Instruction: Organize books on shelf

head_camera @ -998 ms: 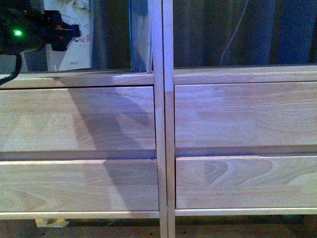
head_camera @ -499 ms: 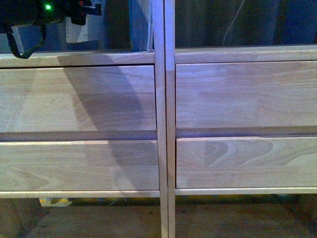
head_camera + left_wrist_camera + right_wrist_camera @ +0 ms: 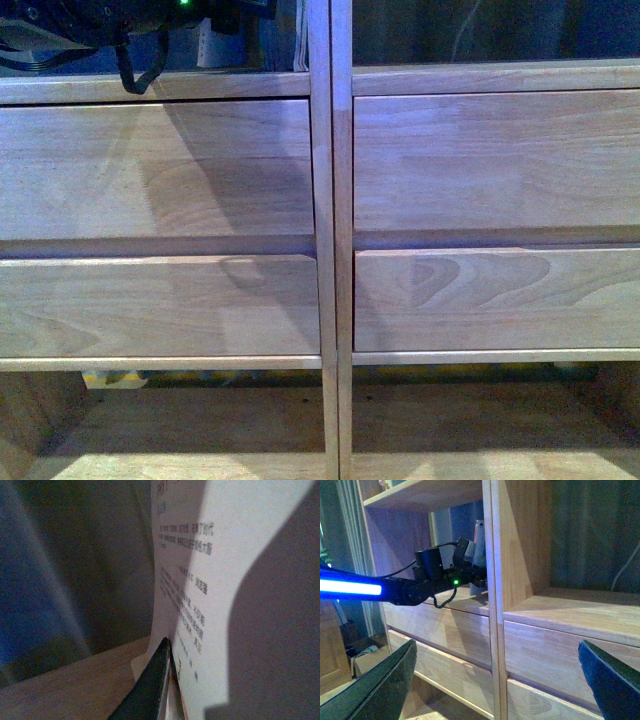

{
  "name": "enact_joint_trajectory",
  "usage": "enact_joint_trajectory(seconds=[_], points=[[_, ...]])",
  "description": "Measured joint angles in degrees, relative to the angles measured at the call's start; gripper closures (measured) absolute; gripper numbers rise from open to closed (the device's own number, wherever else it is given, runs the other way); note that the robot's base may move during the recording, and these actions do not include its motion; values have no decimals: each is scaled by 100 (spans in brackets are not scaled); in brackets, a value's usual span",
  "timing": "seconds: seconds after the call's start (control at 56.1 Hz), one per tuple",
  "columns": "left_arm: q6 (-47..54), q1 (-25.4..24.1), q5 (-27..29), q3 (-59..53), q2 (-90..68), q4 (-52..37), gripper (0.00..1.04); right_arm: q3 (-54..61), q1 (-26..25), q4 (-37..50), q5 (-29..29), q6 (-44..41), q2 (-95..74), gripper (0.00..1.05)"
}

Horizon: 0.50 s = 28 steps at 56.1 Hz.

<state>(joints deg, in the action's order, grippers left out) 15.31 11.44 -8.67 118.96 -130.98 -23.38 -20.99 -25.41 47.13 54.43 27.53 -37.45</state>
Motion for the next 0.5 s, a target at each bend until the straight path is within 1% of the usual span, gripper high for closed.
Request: enact_joint_trajectory(seconds=[0.107,0.143,0.285,0.445,0.499], points=[[48,9,210,17,-33,79,66,0,0,0,2,0,0,7],[74,9,295,9,-33,98,59,0,0,0,2,0,0,7],[125,-13,435,-275,13,0,37,0,0,0,0,0,0,7],[83,-35,334,-920,291,-409,13,0,0,0,2,0,0,7],[42,-44,240,-1161,439,-535,6,0,0,0,2,0,0,7]])
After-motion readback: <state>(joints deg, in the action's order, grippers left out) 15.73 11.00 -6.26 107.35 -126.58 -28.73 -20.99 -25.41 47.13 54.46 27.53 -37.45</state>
